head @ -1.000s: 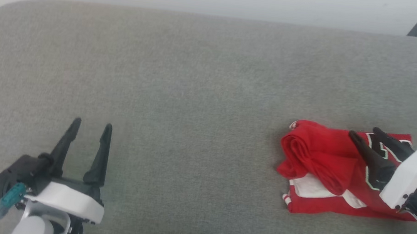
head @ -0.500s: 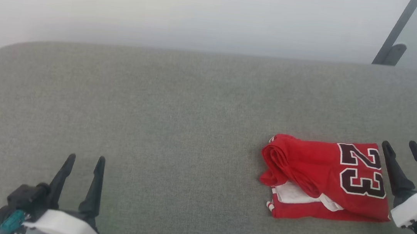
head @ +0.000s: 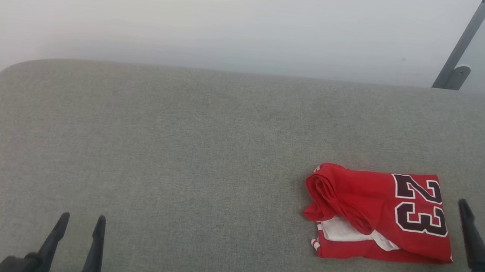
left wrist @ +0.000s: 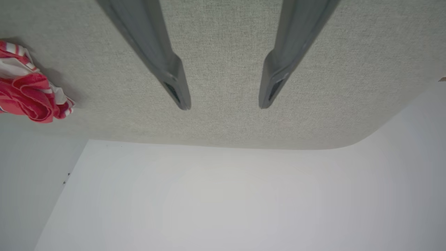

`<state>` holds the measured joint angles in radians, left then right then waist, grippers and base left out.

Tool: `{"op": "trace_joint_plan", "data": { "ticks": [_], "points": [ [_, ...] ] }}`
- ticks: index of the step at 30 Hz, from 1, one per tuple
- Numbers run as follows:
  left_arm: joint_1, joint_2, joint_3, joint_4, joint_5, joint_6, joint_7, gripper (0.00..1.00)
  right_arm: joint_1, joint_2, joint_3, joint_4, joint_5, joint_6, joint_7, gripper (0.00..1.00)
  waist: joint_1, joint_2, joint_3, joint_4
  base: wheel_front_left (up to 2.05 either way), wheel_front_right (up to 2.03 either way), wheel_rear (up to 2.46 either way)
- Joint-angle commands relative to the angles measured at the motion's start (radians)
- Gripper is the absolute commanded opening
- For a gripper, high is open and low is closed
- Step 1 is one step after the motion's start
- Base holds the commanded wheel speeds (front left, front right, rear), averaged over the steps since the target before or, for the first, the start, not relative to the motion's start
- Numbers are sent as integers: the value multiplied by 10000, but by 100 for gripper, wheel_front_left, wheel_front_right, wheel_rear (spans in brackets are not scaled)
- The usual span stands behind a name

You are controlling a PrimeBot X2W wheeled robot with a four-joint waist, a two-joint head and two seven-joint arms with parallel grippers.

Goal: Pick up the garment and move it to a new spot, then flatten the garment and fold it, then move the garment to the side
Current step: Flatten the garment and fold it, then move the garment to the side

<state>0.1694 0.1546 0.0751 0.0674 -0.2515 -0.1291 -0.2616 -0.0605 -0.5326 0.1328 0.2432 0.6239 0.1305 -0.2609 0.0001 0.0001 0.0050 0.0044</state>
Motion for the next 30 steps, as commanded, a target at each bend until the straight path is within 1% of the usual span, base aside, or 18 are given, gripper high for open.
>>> {"op": "trace_joint_plan", "data": {
  "ticks": [1,6,12,17,19,22,23,26,28,30],
  "points": [
    [232,-56,79,-165,74,-12,-44,100,314,131,-281,-233,-138,4,-50,100,-1,-1,16,8,0,0,0],
    [513,-219,263,-620,206,-12,-44,100,1018,368,-846,-874,-357,4,-52,100,-1,-1,209,-37,0,0,0],
    [380,-275,246,-755,273,-11,-44,100,1158,541,-1051,-1230,-497,4,66,100,-1,-1,341,-101,0,0,0],
    [174,-322,200,-729,-47,-11,-44,100,796,610,-1027,-1352,-479,4,251,100,-1,-1,473,-156,0,0,0],
    [2,-322,81,-739,-99,-12,-44,100,501,581,-1002,-1221,-492,4,381,100,-1,-1,616,-158,0,0,0],
    [-331,-244,-104,-746,-75,-11,-44,100,-51,461,-963,-881,-388,4,959,100,-1,-1,897,-84,0,0,0],
    [-331,-244,-104,-746,-75,-11,-44,100,-51,461,-963,-881,-388,4,959,100,-1,-1,897,-84,0,0,0],
    [-804,-209,-266,-756,-70,-12,-44,100,-688,105,-756,-479,-200,4,2167,100,-1,-1,1305,-1,0,0,0],
    [-1156,-173,-410,-750,-77,-12,-44,100,-1109,-361,-498,-299,-112,2,3183,100,-1,-1,1683,55,0,0,0],
    [-1520,-141,-602,-698,-180,-11,-44,100,-1501,-759,-173,-151,191,5,4446,100,-1,-1,2105,95,0,0,0]
  ]
}}
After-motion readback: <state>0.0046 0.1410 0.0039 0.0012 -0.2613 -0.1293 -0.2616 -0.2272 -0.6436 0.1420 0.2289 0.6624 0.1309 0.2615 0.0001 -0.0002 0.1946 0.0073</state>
